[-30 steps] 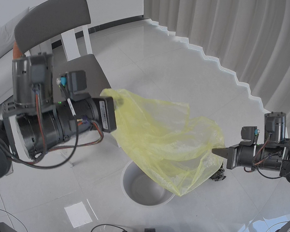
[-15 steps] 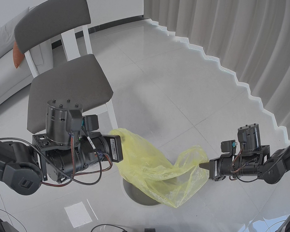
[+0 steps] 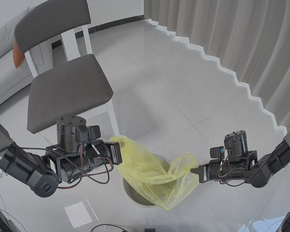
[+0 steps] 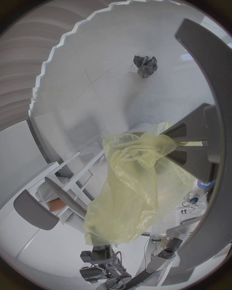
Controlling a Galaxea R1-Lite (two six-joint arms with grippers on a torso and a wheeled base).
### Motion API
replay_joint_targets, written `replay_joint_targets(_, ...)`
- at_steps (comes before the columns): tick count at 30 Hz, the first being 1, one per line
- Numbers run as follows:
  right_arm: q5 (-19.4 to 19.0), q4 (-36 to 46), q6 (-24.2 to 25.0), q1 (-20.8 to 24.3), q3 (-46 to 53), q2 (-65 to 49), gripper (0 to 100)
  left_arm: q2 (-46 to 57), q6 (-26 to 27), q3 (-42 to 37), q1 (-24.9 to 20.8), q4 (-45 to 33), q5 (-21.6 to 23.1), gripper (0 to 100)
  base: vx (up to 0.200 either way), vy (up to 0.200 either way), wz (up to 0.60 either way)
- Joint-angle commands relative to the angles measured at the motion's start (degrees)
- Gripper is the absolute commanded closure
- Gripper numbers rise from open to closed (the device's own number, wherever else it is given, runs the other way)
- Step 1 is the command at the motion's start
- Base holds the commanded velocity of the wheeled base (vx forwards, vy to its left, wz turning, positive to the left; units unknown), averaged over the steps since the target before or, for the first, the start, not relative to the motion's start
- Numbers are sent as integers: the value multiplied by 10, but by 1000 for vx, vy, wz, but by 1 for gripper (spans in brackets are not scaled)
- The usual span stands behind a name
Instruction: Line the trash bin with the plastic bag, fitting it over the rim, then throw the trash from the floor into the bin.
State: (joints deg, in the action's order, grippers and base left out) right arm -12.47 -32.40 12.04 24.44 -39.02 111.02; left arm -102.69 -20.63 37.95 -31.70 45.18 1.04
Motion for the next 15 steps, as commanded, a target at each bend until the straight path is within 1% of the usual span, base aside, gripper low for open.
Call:
replay_joint_targets(1,-3,-25,1,2,-12,67,100,-51,-1,-1,16,13,12,100,0,0,0)
replay_joint_targets(7,-4,-22,-4,3,4,69,100,-24,-1,-33,24,5,17,100,0,0,0)
replay_joint_targets(11,-4,-26,-6,3,21,72,100,-12,-1,-75,34,5,47,100,0,0,0)
replay_joint_targets(15,-3,-27,-6,3,43,74,100,-8,-1,-104,35,11,52,100,0,0,0)
